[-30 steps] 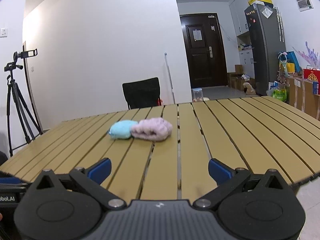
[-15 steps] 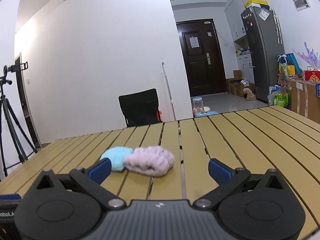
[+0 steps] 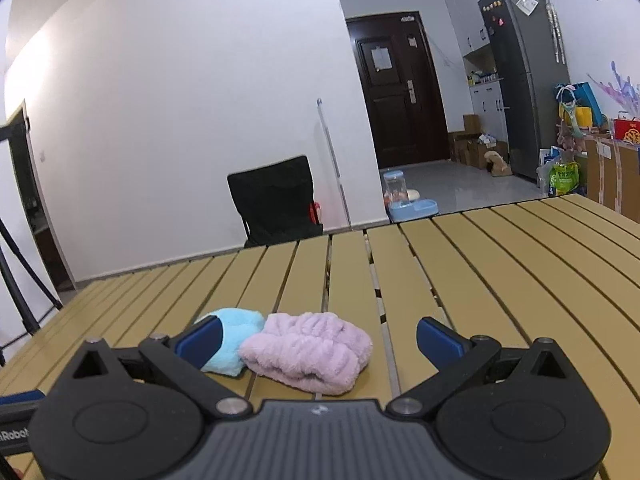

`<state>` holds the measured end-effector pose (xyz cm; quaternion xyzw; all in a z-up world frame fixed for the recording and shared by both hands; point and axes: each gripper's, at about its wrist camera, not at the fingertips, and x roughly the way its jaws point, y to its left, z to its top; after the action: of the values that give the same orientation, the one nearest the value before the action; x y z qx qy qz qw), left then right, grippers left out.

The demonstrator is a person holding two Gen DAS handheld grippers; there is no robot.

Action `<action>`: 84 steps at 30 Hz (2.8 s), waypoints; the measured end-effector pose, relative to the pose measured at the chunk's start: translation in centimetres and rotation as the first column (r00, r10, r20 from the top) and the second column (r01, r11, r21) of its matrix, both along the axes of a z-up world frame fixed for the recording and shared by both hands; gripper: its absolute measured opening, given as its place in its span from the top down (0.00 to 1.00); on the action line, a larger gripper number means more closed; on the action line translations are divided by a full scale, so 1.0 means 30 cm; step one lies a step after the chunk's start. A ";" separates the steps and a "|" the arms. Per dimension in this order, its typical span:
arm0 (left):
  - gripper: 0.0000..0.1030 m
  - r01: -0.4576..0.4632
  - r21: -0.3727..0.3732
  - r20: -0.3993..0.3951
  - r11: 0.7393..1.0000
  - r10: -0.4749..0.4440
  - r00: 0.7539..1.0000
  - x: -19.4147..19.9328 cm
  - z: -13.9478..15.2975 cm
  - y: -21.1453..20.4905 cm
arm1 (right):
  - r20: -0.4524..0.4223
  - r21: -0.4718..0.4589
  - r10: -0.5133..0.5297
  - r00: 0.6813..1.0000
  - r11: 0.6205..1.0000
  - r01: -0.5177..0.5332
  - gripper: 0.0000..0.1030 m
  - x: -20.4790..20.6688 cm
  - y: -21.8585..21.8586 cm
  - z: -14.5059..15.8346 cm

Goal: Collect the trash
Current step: 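Close the right gripper on the pink fluffy towel and lift it, then close the left gripper on the blue plush toy while the right gripper holds the towel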

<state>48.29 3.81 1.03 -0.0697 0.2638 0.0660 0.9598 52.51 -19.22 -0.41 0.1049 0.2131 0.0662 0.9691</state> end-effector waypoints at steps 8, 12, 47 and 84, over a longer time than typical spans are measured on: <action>0.00 -0.031 -0.025 -0.010 0.999 0.030 0.999 0.080 -0.009 0.033 | -0.135 0.009 -0.070 0.988 0.997 0.072 0.00 0.170 0.039 -0.049; 0.00 -0.033 -0.032 -0.019 0.999 0.033 0.999 0.099 -0.024 0.037 | -0.252 -0.014 -0.080 0.964 0.997 0.079 0.00 0.245 0.056 -0.094; 0.00 0.026 0.000 -0.024 1.000 -0.026 0.999 0.098 -0.035 -0.066 | -0.086 0.172 0.046 0.995 0.985 -0.031 0.66 0.152 -0.004 -0.101; 0.00 0.099 0.186 -0.160 0.978 -0.069 0.985 0.410 -0.084 -0.324 | -0.036 0.272 -0.266 0.963 0.925 0.266 0.66 0.102 -0.561 -0.100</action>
<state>60.58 -5.91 -1.50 0.0403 0.3318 0.0558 0.9408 55.58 -36.05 -3.43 0.2660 0.1852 -0.0367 0.9453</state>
